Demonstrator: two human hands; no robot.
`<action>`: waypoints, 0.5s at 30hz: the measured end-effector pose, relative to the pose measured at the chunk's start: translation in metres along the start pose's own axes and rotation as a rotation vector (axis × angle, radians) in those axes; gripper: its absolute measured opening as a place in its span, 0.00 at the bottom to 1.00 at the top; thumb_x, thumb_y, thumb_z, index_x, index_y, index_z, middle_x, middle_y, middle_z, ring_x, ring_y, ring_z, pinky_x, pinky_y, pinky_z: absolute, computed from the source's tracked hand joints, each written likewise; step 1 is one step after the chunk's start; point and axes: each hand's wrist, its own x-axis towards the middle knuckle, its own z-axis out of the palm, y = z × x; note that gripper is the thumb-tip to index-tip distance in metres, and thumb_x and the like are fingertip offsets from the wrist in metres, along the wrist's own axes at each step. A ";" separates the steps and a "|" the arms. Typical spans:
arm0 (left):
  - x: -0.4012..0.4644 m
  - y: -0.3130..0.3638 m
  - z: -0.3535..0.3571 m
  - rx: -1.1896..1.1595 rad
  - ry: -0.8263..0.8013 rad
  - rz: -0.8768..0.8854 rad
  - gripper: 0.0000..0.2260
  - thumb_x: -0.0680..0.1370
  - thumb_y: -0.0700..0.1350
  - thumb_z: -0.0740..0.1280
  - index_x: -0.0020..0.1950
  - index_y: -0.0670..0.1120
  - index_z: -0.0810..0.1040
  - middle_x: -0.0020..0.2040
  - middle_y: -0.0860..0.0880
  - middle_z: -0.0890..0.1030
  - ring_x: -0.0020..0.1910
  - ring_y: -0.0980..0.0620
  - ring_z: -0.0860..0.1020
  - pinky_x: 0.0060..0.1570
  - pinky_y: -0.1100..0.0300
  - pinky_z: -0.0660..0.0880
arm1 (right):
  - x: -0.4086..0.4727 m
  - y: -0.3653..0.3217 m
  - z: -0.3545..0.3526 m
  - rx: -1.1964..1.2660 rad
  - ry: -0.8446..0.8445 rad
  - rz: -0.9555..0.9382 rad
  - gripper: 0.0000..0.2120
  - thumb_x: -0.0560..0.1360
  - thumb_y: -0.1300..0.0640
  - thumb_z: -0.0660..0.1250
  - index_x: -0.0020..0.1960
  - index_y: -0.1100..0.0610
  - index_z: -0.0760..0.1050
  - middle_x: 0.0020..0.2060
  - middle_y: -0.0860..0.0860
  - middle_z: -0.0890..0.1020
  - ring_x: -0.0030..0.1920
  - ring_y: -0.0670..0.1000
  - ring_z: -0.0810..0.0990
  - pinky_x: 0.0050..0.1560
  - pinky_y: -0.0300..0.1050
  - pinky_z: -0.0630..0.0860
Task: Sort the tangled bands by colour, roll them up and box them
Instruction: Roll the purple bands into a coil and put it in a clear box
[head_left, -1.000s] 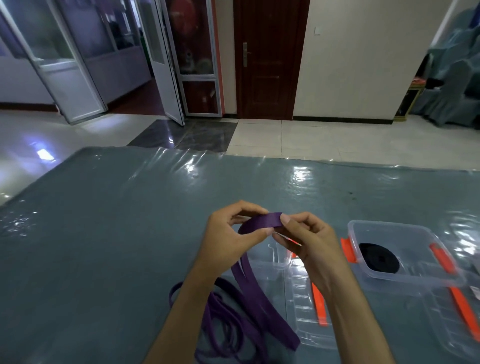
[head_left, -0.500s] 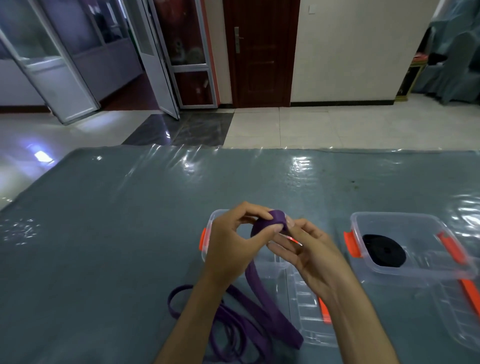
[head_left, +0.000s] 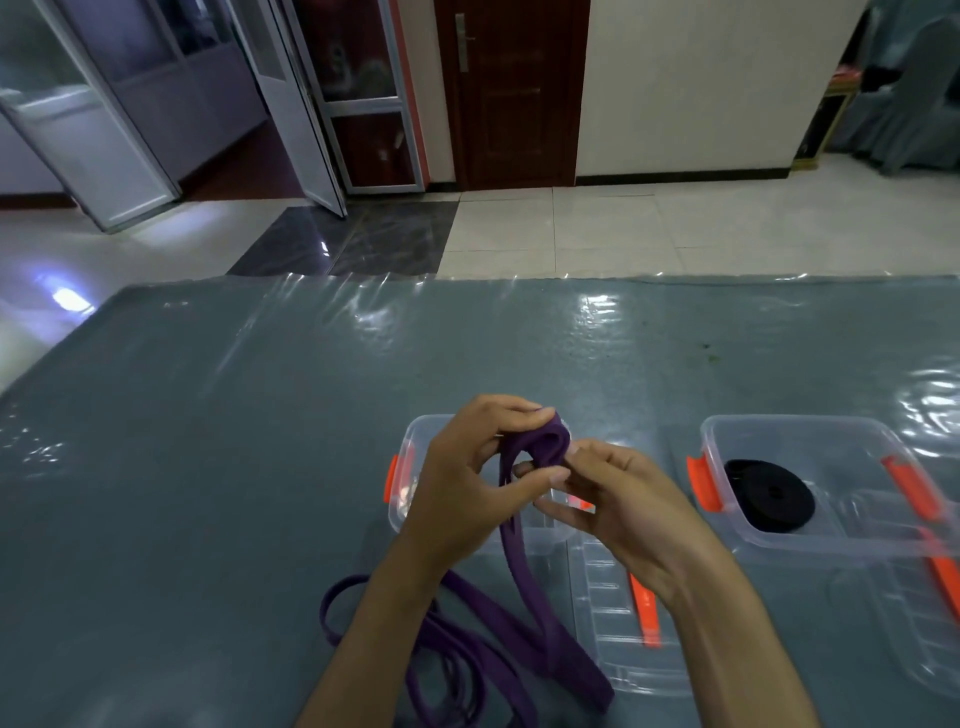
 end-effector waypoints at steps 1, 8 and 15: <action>0.001 -0.001 -0.001 0.011 -0.017 0.005 0.20 0.74 0.38 0.80 0.64 0.40 0.82 0.62 0.47 0.81 0.63 0.44 0.82 0.60 0.56 0.81 | 0.000 0.000 -0.002 0.008 0.007 -0.003 0.11 0.83 0.55 0.67 0.51 0.59 0.86 0.56 0.63 0.86 0.62 0.57 0.85 0.65 0.59 0.79; -0.001 -0.001 0.003 -0.163 0.120 -0.127 0.15 0.75 0.34 0.77 0.61 0.43 0.85 0.58 0.44 0.84 0.60 0.46 0.84 0.59 0.59 0.81 | 0.004 -0.001 0.009 -0.059 0.137 -0.178 0.09 0.81 0.55 0.72 0.60 0.48 0.84 0.56 0.55 0.87 0.54 0.53 0.87 0.54 0.46 0.83; -0.002 0.012 0.004 -0.208 0.040 -0.151 0.15 0.78 0.35 0.75 0.63 0.48 0.86 0.57 0.46 0.82 0.59 0.43 0.83 0.60 0.54 0.82 | -0.014 -0.017 0.016 -0.292 0.137 -0.491 0.10 0.76 0.53 0.75 0.57 0.51 0.86 0.52 0.50 0.89 0.55 0.52 0.87 0.59 0.45 0.83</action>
